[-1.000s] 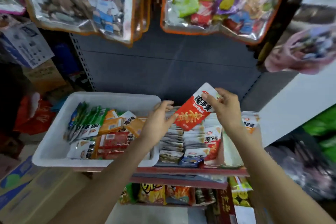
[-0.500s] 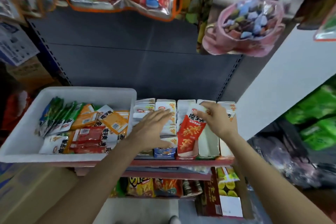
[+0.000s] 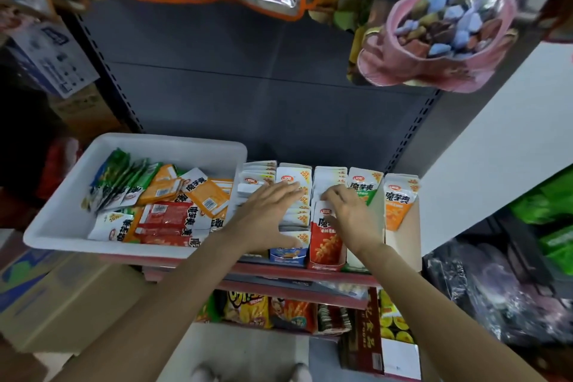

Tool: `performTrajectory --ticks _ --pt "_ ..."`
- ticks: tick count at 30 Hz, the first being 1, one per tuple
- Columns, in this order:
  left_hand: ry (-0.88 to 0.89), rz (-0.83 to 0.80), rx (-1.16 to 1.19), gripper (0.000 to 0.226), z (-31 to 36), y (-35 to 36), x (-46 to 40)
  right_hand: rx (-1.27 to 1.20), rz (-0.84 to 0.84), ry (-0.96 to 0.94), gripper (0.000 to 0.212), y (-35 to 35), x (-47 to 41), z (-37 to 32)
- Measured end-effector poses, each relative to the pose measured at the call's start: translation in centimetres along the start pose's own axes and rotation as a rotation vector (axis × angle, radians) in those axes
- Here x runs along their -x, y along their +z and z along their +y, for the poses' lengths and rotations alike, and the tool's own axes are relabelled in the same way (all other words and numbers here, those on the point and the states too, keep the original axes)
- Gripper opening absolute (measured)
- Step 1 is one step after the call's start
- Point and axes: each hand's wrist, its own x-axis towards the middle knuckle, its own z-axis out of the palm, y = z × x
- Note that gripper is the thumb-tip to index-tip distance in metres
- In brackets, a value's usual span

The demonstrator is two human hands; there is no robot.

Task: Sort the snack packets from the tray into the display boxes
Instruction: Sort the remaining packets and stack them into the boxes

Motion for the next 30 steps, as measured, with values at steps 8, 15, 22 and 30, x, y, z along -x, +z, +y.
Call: performTrajectory --ticks 8,15,22,30 --pt "-0.047 0.246 0.27 0.061 -1.6 -0.5 2.2 -0.157 0.065 0.062 0.026 -2.4 -1.6 -2.5" --pt "-0.344 0.445 0.298 0.028 -10.1 -0.7 6.5 -0.316 0.082 -0.114 0.03 -3.4 -6.5 -13.3" --pt "-0.567 0.302 0.245 0.038 -19.3 0.2 9.7 -0.23 -0.332 -0.062 0.029 4.5 -10.7 -22.0" --pt "-0.55 -0.114 0.021 0.073 -24.2 0.4 11.0 -0.05 -0.658 0.034 0.058 11.5 -11.3 -24.4"
